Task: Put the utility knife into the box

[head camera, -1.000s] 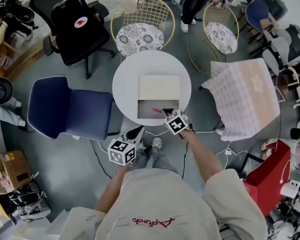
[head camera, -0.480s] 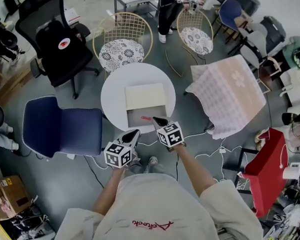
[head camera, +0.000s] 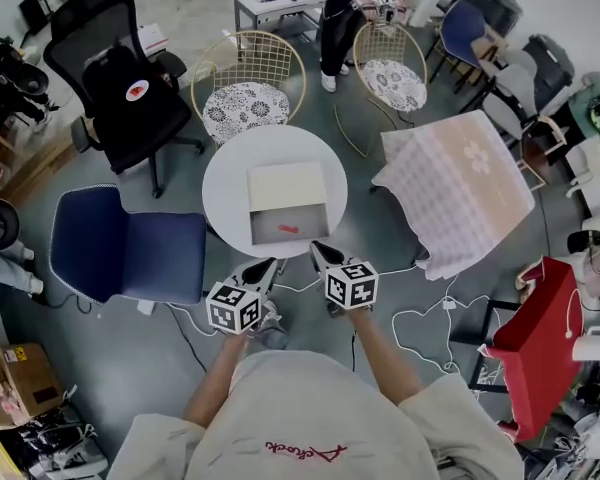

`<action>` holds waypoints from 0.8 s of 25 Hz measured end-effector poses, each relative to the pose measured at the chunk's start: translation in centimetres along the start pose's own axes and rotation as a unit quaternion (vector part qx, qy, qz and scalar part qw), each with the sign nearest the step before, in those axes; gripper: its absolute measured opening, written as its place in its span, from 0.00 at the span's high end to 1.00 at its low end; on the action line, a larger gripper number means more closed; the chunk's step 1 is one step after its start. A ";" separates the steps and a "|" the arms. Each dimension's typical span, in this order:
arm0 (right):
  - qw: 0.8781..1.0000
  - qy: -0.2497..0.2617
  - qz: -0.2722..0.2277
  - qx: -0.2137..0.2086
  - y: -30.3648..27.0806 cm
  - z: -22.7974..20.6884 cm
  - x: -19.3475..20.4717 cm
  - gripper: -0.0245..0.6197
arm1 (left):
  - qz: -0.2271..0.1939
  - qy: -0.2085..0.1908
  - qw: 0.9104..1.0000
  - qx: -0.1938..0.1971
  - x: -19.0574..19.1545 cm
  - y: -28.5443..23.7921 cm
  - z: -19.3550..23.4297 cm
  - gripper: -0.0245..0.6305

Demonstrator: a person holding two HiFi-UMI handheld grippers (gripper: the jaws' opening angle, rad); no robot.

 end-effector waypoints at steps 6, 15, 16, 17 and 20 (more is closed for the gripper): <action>1.000 0.002 -0.009 -0.008 5.0 0.3 3.2 0.94 | -0.005 0.003 1.000 -0.017 3.1 1.4 -4.3 0.95; 0.999 0.030 -0.021 -0.028 11.2 3.0 8.3 0.94 | -0.021 -0.001 0.999 -0.036 7.9 4.6 -10.1 0.95; 0.999 0.031 -0.024 -0.030 11.9 3.3 8.9 0.94 | -0.023 -0.003 0.999 -0.038 8.5 5.0 -10.8 0.94; 0.999 0.032 -0.027 -0.031 12.6 3.6 9.6 0.94 | -0.025 -0.003 0.999 -0.041 9.1 5.5 -11.4 0.95; 0.998 0.037 -0.032 -0.036 14.4 4.5 11.2 0.94 | -0.030 -0.004 0.998 -0.047 10.7 6.8 -13.1 0.94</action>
Point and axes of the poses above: the fingertips, and each gripper's own axes: y backward along the fingers, z to its left, x out of its underside, the point moved 6 cm from there along y, backward along the fingers, and after that the axes turned 3 degrees about z, right-handed, at the moved point
